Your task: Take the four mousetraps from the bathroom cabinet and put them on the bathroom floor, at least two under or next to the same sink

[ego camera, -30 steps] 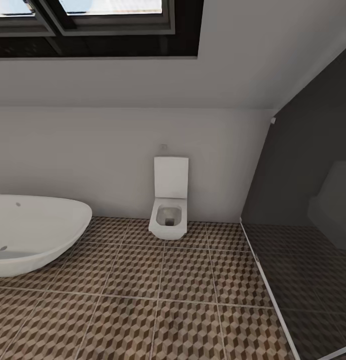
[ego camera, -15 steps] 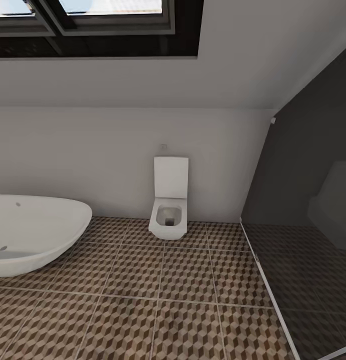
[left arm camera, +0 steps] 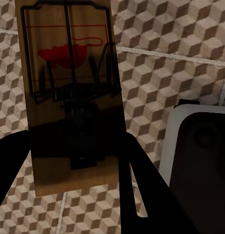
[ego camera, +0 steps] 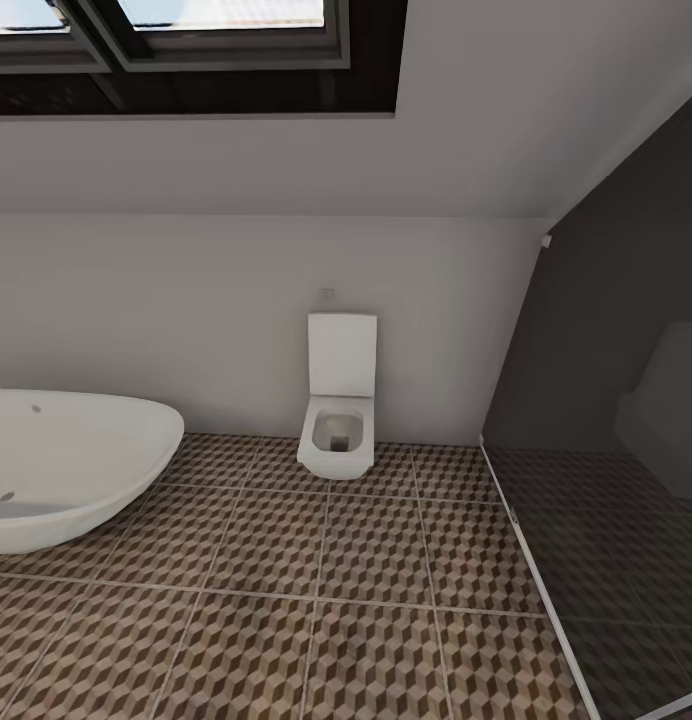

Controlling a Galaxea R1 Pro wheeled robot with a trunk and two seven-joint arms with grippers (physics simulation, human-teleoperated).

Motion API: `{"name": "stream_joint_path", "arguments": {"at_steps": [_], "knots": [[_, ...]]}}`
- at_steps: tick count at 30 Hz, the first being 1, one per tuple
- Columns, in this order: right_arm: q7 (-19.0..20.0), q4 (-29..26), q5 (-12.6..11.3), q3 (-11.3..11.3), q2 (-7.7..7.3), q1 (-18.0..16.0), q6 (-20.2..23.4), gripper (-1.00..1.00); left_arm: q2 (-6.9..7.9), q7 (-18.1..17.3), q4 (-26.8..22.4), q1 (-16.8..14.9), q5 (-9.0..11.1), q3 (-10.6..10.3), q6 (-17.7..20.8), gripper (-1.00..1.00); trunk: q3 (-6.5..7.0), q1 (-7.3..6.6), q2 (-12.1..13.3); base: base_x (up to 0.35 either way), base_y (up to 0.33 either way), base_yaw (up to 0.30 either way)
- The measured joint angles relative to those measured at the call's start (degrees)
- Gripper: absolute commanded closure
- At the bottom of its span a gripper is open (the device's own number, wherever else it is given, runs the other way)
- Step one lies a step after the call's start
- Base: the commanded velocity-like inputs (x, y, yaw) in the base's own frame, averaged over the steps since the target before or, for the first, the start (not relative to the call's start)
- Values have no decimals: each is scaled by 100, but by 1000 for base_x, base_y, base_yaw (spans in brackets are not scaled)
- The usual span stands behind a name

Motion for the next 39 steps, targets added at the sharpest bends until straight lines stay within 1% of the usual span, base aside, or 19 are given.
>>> {"name": "stream_joint_path", "arguments": {"at_steps": [39], "knots": [[0, 0, 2, -1, 0, 0, 0, 100, 0, 0, 0, 0, 1, 0, 1, 100, 0, 0, 0, 0, 0, 0]]}}
